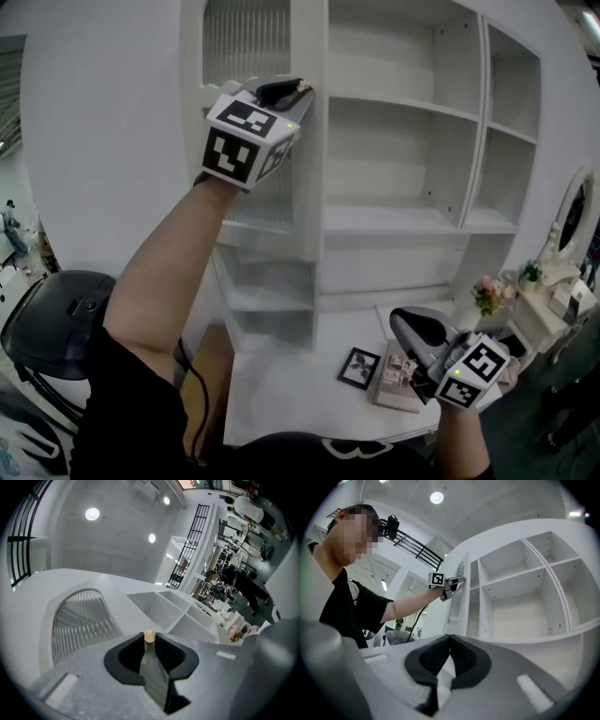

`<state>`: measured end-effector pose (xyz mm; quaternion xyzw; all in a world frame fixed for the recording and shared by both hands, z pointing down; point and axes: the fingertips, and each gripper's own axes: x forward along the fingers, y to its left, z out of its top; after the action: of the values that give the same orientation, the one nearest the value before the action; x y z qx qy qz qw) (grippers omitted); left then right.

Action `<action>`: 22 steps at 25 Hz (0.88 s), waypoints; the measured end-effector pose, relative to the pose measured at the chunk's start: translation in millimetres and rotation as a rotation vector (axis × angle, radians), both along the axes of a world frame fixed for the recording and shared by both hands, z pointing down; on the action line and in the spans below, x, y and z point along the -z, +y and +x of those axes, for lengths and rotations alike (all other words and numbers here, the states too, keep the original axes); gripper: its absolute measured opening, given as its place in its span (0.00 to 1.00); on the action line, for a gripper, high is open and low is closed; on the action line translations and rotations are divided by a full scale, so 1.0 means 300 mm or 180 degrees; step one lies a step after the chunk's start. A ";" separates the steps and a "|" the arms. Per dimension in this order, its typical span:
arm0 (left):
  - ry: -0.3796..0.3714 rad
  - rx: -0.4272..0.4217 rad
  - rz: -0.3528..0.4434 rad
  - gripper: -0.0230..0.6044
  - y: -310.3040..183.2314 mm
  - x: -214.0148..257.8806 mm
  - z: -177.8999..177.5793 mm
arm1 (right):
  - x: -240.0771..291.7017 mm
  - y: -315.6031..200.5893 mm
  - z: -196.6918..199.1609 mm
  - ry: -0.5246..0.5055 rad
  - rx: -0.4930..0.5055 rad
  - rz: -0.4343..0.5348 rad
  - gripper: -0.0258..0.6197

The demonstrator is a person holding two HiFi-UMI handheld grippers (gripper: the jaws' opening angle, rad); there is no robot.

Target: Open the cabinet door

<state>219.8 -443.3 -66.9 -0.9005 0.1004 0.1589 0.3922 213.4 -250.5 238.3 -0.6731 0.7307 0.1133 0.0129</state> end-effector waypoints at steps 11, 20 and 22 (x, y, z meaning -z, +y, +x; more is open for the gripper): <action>-0.0112 -0.0210 0.0002 0.15 0.049 0.002 -0.124 | -0.028 0.018 -0.170 -0.0064 -0.0114 0.0072 0.04; -0.0176 -0.0336 -0.0012 0.15 0.079 0.000 -0.255 | -0.041 0.005 -0.301 -0.0049 -0.0061 0.0095 0.04; -0.0200 -0.0356 -0.0020 0.16 0.083 0.001 -0.284 | -0.035 0.000 -0.330 -0.0032 -0.0037 0.0102 0.04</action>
<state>134.7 -418.4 -67.1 -0.9104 0.0381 0.1519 0.3828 114.4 -250.5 248.8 -0.6776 0.7248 0.1218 0.0267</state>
